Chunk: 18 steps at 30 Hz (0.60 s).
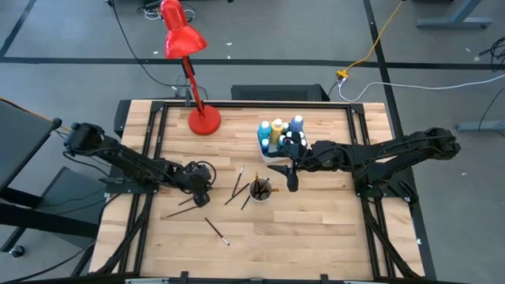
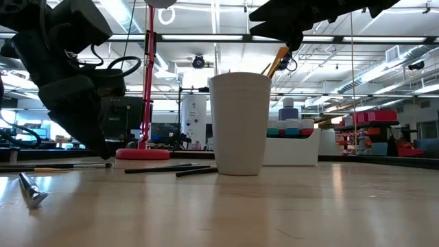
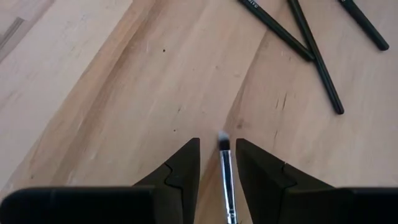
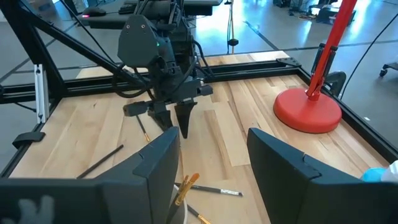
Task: Pick & Place Paint Supplies
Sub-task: Put the silver paint brush into the white cup
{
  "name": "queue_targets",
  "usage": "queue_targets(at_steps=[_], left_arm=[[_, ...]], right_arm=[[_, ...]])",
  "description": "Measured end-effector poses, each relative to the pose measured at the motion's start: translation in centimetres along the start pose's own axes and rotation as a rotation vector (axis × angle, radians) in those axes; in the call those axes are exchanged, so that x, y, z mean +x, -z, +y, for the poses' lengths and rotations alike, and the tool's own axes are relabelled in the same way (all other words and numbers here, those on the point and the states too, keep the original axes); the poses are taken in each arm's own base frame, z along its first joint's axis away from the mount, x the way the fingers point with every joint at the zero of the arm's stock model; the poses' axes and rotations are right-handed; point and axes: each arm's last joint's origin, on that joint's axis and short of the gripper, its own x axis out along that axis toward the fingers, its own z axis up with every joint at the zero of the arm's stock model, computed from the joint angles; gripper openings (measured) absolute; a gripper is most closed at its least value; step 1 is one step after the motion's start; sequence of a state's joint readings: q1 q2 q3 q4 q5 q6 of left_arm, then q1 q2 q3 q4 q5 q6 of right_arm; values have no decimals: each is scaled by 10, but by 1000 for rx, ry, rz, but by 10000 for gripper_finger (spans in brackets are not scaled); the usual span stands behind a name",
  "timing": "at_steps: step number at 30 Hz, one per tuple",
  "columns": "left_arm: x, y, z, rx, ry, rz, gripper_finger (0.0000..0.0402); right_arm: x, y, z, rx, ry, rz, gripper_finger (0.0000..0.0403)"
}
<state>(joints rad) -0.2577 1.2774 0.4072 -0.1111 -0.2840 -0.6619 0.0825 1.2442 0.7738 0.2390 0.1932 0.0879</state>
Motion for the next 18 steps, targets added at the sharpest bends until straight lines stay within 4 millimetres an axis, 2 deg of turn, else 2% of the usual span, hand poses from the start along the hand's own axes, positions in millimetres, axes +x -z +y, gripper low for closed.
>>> queue_targets(at_steps=[4,14,18], left_arm=[[0,0,0,0,-3,2,111],[26,7,-3,10,-54,36,111],[27,8,-2,20,-71,34,81]], right_arm=[[0,0,0,0,0,0,194],[0,0,0,0,0,1,194],[0,0,0,0,0,1,194]])
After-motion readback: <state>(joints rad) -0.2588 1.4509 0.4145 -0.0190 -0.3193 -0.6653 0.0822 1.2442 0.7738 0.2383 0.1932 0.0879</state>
